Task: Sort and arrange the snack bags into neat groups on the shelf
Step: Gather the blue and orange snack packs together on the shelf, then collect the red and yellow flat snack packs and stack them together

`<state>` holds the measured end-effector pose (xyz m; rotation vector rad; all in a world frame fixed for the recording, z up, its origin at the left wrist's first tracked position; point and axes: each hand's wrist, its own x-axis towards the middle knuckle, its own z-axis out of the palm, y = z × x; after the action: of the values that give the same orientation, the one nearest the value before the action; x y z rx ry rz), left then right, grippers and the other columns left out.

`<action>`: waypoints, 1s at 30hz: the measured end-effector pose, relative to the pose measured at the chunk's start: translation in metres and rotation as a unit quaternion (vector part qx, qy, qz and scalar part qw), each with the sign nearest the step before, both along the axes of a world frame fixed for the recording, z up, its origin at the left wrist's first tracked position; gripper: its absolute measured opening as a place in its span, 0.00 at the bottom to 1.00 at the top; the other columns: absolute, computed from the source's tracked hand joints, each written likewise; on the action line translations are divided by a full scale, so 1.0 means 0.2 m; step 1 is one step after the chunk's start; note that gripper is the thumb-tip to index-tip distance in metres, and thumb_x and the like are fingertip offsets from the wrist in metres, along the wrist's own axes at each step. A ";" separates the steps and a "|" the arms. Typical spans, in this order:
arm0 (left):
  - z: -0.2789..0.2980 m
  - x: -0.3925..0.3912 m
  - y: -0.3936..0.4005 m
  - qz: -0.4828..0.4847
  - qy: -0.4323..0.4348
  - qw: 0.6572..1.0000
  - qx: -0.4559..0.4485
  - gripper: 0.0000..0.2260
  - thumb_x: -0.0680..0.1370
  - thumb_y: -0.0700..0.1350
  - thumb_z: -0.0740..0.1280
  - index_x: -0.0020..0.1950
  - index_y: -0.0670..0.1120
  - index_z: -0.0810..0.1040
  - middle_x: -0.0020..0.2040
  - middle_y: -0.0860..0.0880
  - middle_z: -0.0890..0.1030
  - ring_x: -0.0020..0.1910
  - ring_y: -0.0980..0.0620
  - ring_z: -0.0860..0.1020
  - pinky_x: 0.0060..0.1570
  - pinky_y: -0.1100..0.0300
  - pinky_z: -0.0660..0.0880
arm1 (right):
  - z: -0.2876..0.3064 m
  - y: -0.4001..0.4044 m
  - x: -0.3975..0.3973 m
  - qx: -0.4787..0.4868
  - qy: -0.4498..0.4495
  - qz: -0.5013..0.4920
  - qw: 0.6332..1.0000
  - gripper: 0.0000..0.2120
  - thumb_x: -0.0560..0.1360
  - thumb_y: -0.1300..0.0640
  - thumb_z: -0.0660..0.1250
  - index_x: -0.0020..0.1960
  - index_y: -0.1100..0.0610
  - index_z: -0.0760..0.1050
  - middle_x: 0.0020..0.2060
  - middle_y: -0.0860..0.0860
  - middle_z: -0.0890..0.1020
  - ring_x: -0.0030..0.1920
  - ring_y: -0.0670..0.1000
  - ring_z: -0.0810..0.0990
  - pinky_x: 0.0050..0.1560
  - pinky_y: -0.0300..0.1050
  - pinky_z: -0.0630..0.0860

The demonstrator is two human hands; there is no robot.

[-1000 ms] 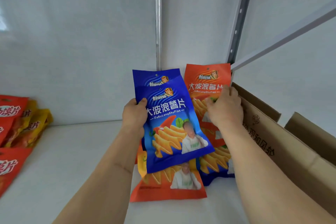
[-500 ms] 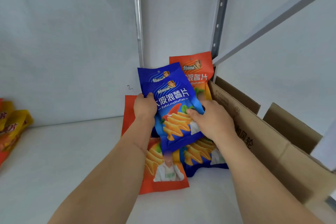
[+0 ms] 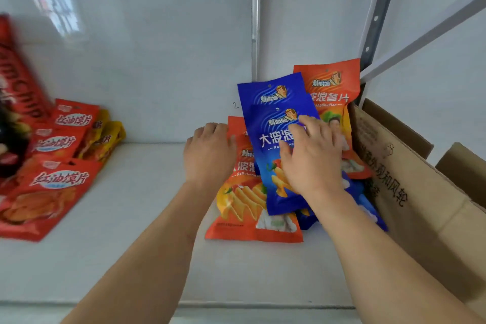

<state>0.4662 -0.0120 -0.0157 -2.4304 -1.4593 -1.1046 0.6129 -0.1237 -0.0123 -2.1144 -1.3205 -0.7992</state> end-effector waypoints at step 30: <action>-0.23 -2.02 0.04 0.055 0.095 0.988 0.113 0.05 0.73 0.44 0.73 0.40 0.45 0.81 0.36 0.48 0.80 0.36 0.44 0.81 0.32 0.54 0.75 | -0.08 0.46 -1.89 -0.112 0.068 0.220 0.967 0.13 0.82 0.53 0.56 0.60 0.54 0.76 0.57 0.52 0.80 0.56 0.56 0.76 0.53 0.50 0.71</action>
<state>0.0615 -0.0040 -0.0626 -2.2033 -1.3145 -0.9314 0.2341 -0.0319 -0.0291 -1.8851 -1.7812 -0.3252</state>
